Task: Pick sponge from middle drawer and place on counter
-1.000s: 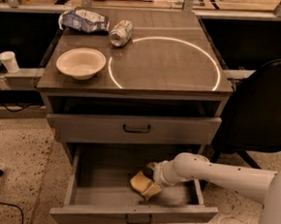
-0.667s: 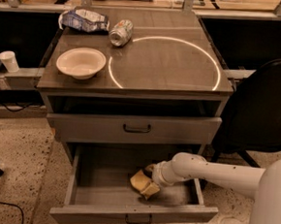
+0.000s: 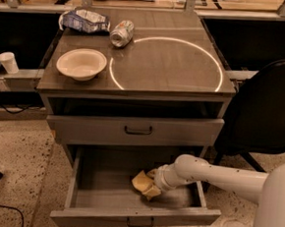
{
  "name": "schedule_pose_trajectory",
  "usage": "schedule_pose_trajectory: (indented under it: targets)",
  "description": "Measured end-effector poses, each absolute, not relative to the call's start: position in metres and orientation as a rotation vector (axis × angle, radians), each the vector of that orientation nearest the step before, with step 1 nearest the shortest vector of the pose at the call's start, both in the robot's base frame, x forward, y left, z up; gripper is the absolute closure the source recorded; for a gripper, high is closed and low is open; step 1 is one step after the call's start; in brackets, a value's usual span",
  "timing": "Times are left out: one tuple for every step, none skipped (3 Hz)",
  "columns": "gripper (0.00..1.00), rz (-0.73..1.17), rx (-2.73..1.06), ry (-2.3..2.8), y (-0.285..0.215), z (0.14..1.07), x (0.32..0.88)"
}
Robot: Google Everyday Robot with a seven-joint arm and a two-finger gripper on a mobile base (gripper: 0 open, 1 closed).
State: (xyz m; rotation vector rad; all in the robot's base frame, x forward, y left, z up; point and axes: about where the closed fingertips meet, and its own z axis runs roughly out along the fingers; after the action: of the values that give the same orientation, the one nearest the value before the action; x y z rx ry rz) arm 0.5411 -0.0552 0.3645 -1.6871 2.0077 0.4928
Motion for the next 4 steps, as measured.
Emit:
schedule_pose_trajectory:
  targets:
    - [0.99,0.435,-1.682,1.936,-0.060,0.405,0.541]
    - [1.00,0.357,-1.708,1.814,-0.071,0.469,0.534]
    - [1.00,0.232,-1.796,1.663,-0.090,0.545,0.516]
    - [1.00,0.193,-1.815,1.549,-0.111,0.608,0.505]
